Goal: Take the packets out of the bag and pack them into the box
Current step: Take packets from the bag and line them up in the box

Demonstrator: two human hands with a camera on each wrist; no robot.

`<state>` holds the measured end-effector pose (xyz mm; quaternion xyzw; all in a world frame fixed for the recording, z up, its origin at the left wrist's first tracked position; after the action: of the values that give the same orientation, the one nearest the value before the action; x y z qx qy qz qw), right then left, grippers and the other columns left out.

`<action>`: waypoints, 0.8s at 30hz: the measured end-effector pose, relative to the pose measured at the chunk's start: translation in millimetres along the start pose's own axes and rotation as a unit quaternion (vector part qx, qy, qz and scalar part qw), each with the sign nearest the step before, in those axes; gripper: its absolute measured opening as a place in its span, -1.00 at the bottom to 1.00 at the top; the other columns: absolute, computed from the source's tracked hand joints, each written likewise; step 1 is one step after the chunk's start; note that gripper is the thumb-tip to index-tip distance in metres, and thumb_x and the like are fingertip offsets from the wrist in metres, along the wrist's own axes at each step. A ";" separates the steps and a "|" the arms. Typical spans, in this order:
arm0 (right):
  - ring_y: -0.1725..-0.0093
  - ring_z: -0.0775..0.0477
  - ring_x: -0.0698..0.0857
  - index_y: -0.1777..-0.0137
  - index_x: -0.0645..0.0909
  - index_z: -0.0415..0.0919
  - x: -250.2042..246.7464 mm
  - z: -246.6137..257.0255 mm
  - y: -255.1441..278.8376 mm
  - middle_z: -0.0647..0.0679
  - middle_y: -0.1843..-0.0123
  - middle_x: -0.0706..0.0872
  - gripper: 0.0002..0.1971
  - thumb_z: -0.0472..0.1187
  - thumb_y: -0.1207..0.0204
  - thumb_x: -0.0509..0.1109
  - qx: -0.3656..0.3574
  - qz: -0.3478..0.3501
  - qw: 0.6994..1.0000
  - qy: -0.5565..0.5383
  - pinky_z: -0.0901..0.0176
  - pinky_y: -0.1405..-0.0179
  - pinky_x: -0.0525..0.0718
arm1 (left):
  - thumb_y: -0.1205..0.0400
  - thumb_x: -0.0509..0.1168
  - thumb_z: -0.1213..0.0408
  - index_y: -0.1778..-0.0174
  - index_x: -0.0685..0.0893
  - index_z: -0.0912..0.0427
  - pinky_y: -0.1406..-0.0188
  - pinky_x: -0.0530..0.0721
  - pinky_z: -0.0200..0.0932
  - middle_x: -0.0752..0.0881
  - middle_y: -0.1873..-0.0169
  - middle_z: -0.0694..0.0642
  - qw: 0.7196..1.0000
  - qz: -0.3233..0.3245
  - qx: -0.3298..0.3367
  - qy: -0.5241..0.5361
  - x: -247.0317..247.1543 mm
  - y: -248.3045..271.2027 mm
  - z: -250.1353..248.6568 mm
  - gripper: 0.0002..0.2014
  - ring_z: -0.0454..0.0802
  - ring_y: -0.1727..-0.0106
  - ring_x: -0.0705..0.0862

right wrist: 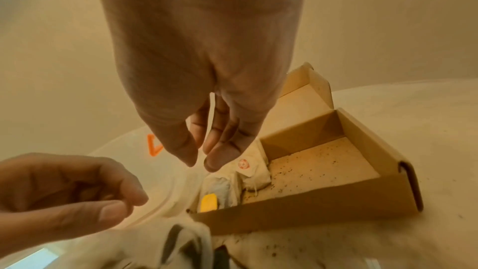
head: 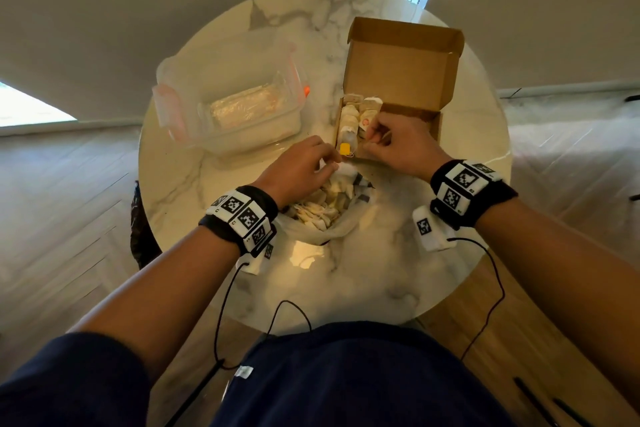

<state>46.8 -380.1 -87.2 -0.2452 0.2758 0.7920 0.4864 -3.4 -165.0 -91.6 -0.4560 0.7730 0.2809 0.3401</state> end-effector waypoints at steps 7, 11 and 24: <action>0.13 0.07 0.68 0.01 0.69 -0.15 40.9 18.7 35.1 0.01 0.10 0.74 -0.93 -0.29 -0.56 0.44 -0.026 0.092 0.995 -0.033 0.33 0.16 0.65 | -0.68 0.29 0.21 -0.10 0.75 0.06 0.08 0.57 -0.18 0.74 0.05 -0.03 0.998 0.066 -0.019 -0.016 15.6 44.0 7.0 -0.84 -0.10 0.09 0.64; 0.18 0.26 0.62 -0.03 0.72 -0.19 58.8 22.0 50.4 0.22 0.15 0.66 -0.88 -0.36 -0.56 0.41 -0.034 0.116 0.993 -0.011 0.51 0.15 0.59 | -0.63 0.31 0.24 -0.12 0.76 0.11 0.05 0.66 -0.03 0.74 0.01 0.04 0.991 0.088 -0.072 -0.068 21.6 58.9 17.7 -0.80 0.01 0.03 0.68; 0.12 0.21 0.64 -0.08 0.72 -0.15 63.4 26.2 54.8 0.17 0.10 0.69 -0.84 -0.33 -0.54 0.44 -0.031 0.128 0.991 0.033 0.23 0.00 0.70 | -0.74 0.25 0.11 -0.09 0.71 0.02 0.11 0.54 -0.10 0.71 0.05 -0.03 0.994 0.058 -0.065 -0.059 21.6 64.6 15.6 -0.84 -0.03 0.05 0.65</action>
<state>-31.8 -342.7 -98.9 -0.2491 0.2960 0.8474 0.3636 -64.7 -137.0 -110.0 -0.4138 0.7567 0.3770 0.3378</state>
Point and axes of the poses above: each hand's wrist, its own y-axis away from the middle knuckle, its own x-axis out of the palm, z = x × y, the point moved 2 cm from there along -y, towards the middle knuckle
